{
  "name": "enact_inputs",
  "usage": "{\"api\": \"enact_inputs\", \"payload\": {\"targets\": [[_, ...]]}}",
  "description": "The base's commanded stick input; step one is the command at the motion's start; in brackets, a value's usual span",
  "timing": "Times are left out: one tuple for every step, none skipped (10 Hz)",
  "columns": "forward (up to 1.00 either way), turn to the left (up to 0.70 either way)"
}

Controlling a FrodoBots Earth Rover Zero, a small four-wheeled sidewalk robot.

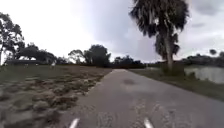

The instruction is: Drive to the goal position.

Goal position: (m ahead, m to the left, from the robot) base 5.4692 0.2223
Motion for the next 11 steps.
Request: {"api": "enact_inputs", "payload": {"targets": [[1.0, 0.0], [1.0, 0.0], [1.0, 0.0], [1.0, 0.0], [1.0, 0.0], [1.0, 0.0], [1.0, 0.0], [1.0, 0.0], [1.0, 0.0], [1.0, 0.0], [1.0, 0.0]]}}
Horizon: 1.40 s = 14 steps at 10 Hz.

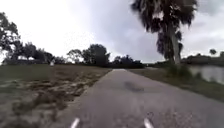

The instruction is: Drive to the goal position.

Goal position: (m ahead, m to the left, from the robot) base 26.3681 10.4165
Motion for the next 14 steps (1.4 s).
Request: {"api": "enact_inputs", "payload": {"targets": [[1.0, 0.0], [1.0, 0.0], [1.0, 0.0], [1.0, 0.0], [1.0, 0.0], [1.0, 0.0], [1.0, 0.0], [1.0, 0.0], [1.0, 0.0], [1.0, 0.0], [1.0, 0.0], [1.0, 0.0], [1.0, 0.0], [1.0, 0.0]]}}
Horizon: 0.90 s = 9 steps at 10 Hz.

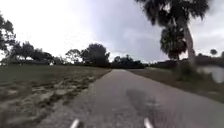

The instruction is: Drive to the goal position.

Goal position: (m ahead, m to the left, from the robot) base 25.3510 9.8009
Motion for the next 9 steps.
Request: {"api": "enact_inputs", "payload": {"targets": [[1.0, 0.0], [1.0, 0.0], [1.0, 0.0], [1.0, 0.0], [1.0, 0.0], [1.0, 0.0], [1.0, 0.0], [1.0, 0.0], [1.0, 0.0]]}}
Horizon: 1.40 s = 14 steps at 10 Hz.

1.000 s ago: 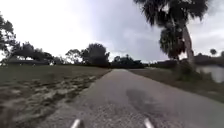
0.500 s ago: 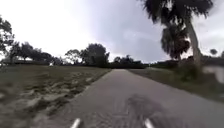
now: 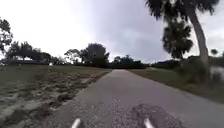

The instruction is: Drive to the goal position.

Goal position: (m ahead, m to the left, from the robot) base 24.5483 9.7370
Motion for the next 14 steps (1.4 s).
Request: {"api": "enact_inputs", "payload": {"targets": [[1.0, 0.0], [1.0, 0.0], [1.0, 0.0], [1.0, 0.0], [1.0, 0.0], [1.0, 0.0], [1.0, -0.1], [1.0, -0.1], [1.0, -0.1], [1.0, -0.03], [1.0, 0.0], [1.0, 0.0], [1.0, 0.0], [1.0, 0.0]]}}
